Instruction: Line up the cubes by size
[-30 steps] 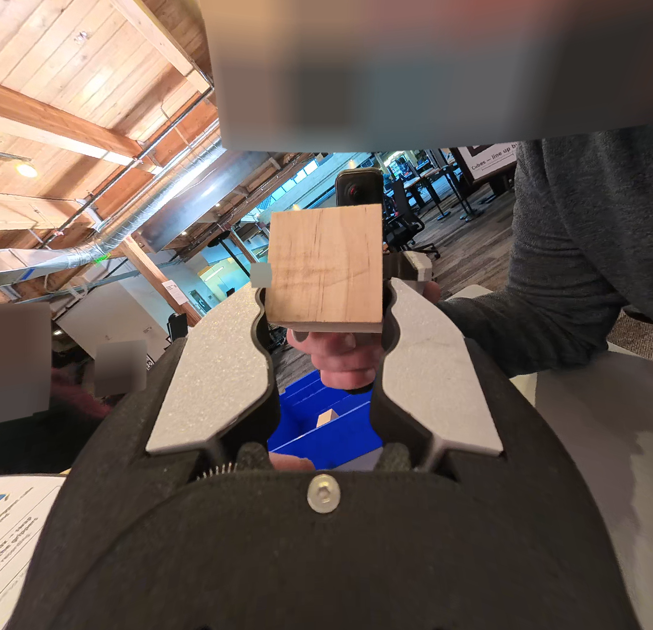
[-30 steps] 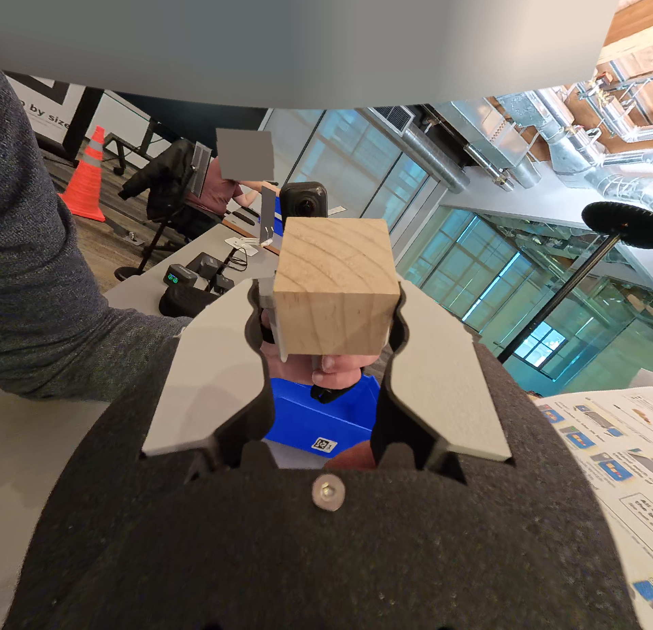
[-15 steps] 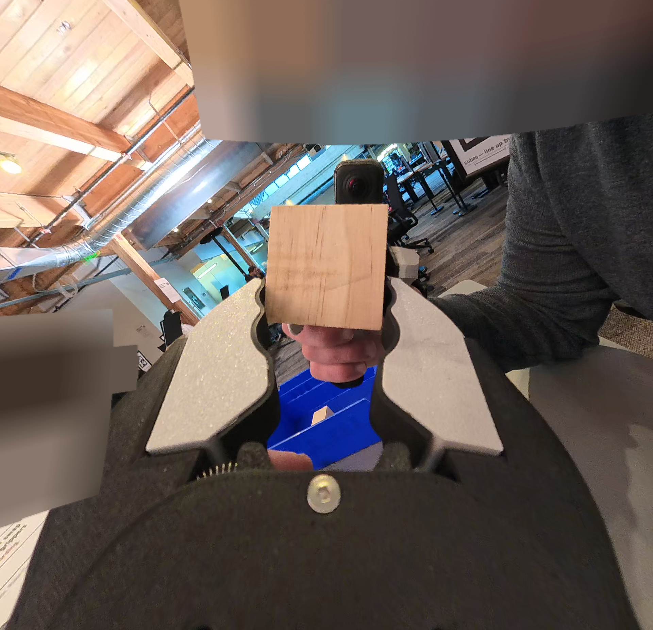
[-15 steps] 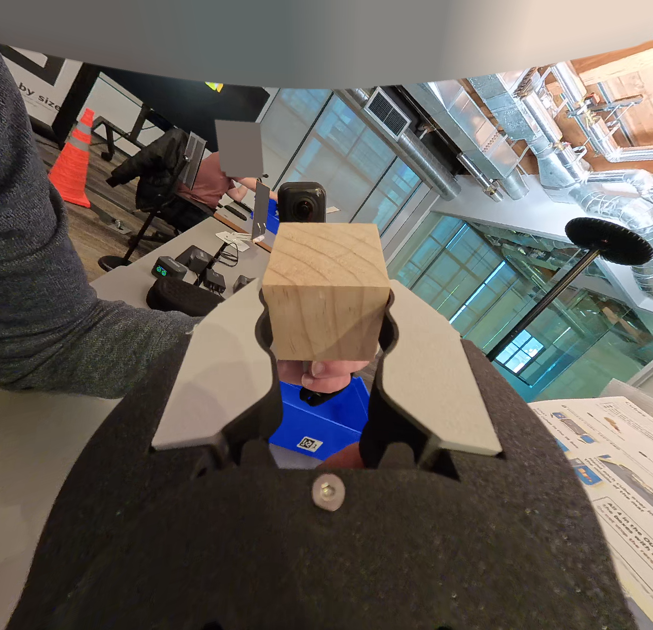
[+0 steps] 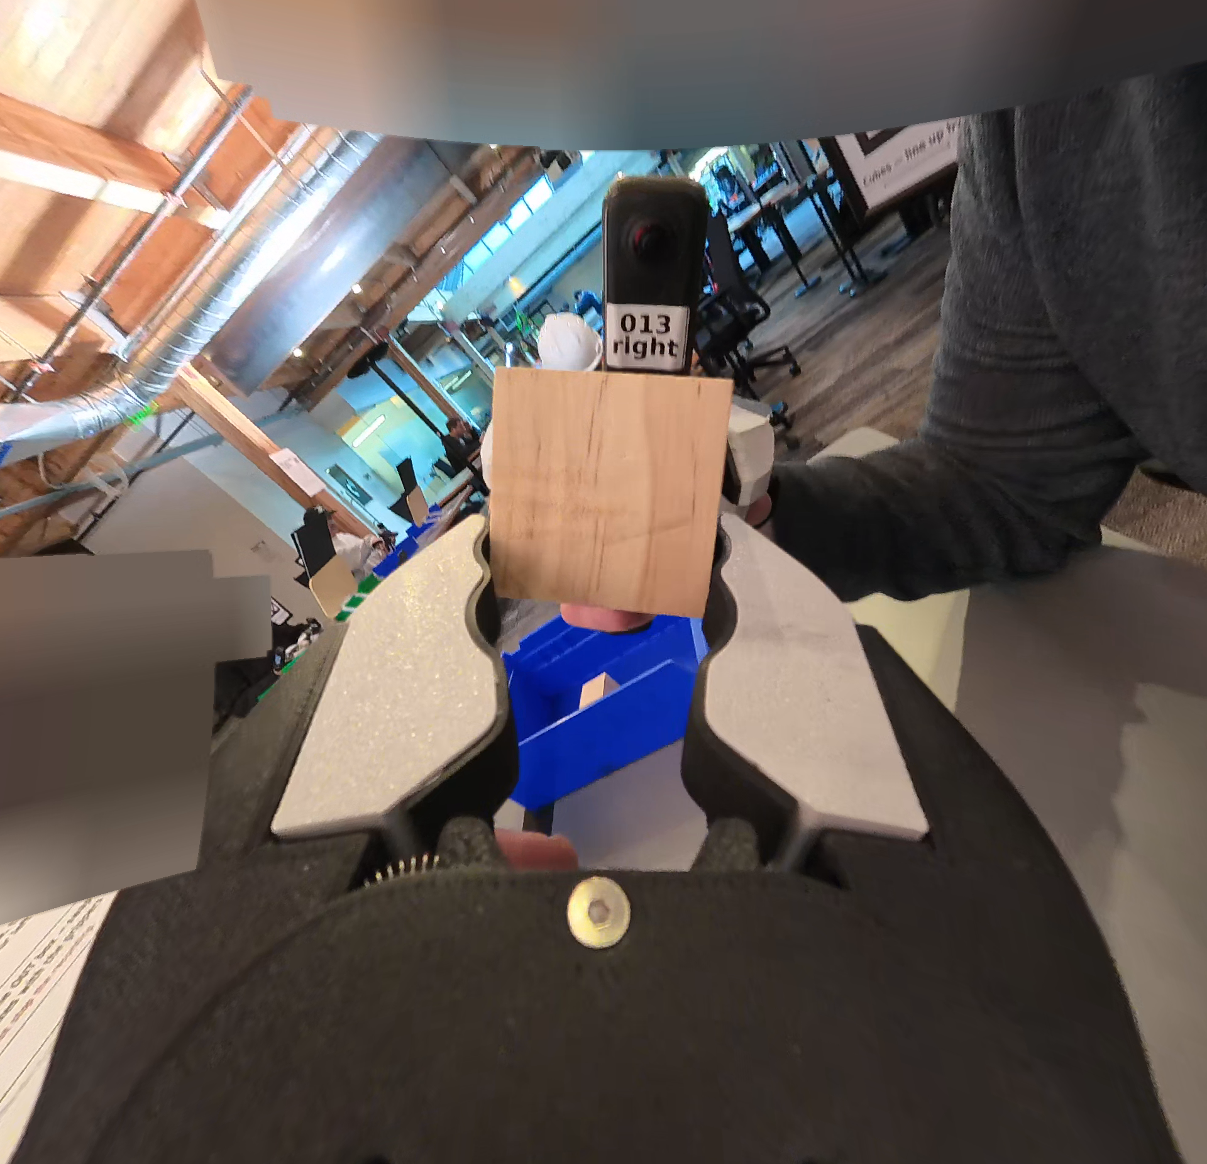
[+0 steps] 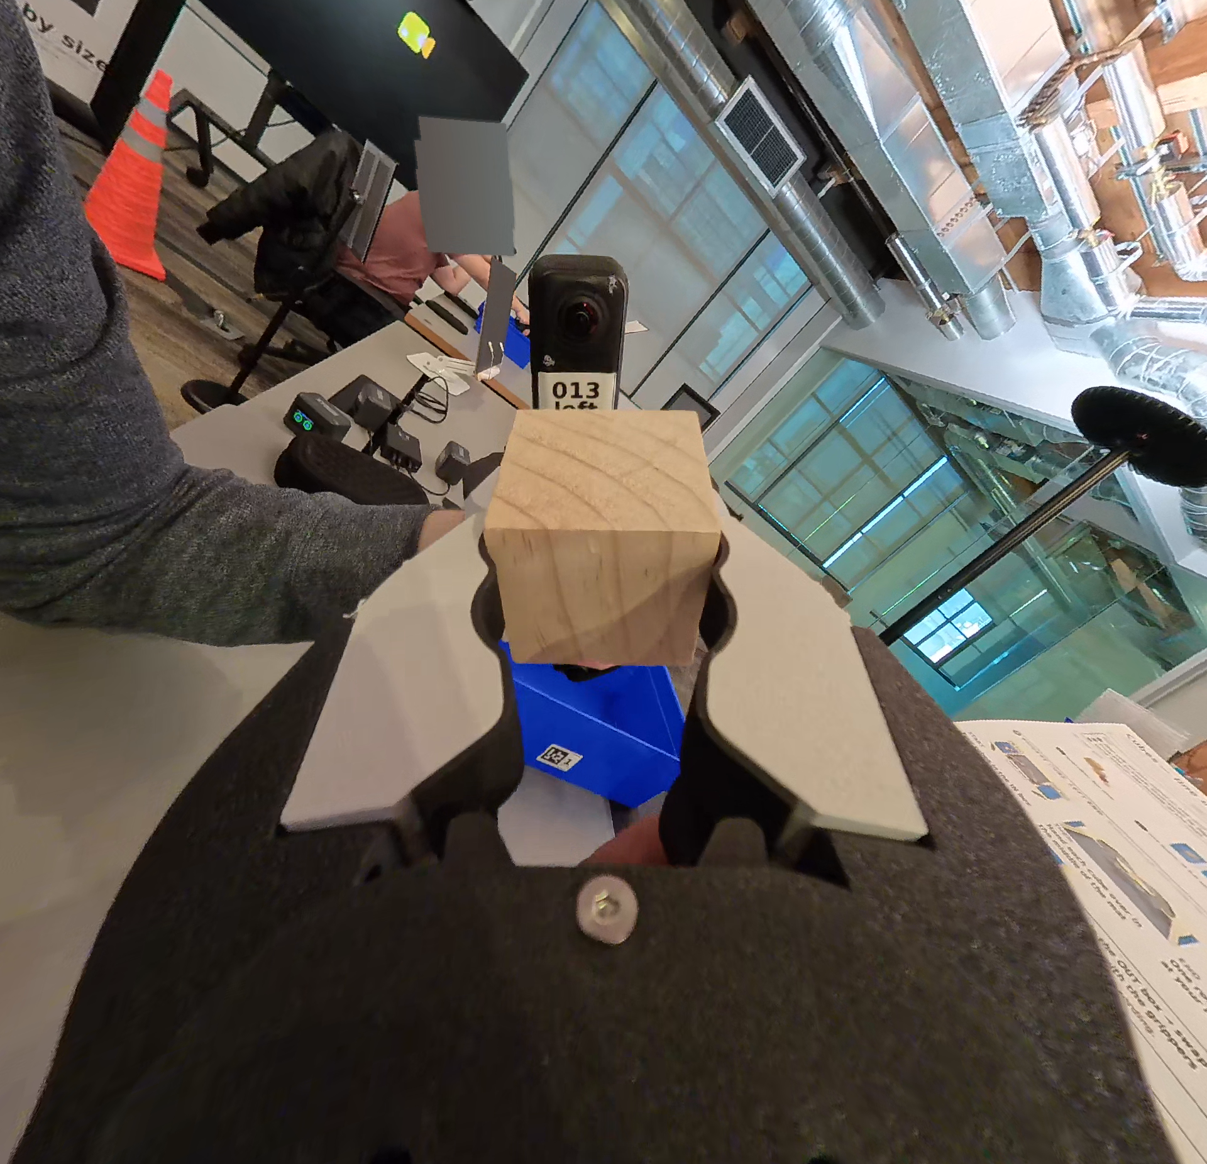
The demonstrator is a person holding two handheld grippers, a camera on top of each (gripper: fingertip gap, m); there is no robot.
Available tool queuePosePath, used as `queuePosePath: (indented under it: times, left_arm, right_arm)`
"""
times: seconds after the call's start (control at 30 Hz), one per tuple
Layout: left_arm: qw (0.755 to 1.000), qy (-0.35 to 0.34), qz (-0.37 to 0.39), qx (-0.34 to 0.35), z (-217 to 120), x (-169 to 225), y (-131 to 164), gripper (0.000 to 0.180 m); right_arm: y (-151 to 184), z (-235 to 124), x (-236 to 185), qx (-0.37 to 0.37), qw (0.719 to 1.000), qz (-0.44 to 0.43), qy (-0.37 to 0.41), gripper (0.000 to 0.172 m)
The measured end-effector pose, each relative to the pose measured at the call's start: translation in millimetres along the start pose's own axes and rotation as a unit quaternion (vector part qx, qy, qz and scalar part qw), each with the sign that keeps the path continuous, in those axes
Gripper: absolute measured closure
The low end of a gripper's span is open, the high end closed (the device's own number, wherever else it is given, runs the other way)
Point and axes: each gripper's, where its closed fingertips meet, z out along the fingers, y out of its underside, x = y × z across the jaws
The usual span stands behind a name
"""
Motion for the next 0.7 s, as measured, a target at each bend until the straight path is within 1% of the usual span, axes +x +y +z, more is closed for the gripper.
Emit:
queuePosePath:
  times: [0.57, 0.7]
  left_arm:
    - [0.991, 0.018, 0.039, -0.125, 2.8, 12.5, 21.3, 0.122]
    - [0.990, 0.019, 0.041, -0.132, 3.3, 13.1, 23.3, 0.122]
  right_arm:
    - [8.0, -6.6, -11.7, -0.051, 0.997, -0.037, -0.037, 0.114]
    - [7.9, -6.9, -12.5, -0.050, 0.997, -0.036, -0.040, 0.114]
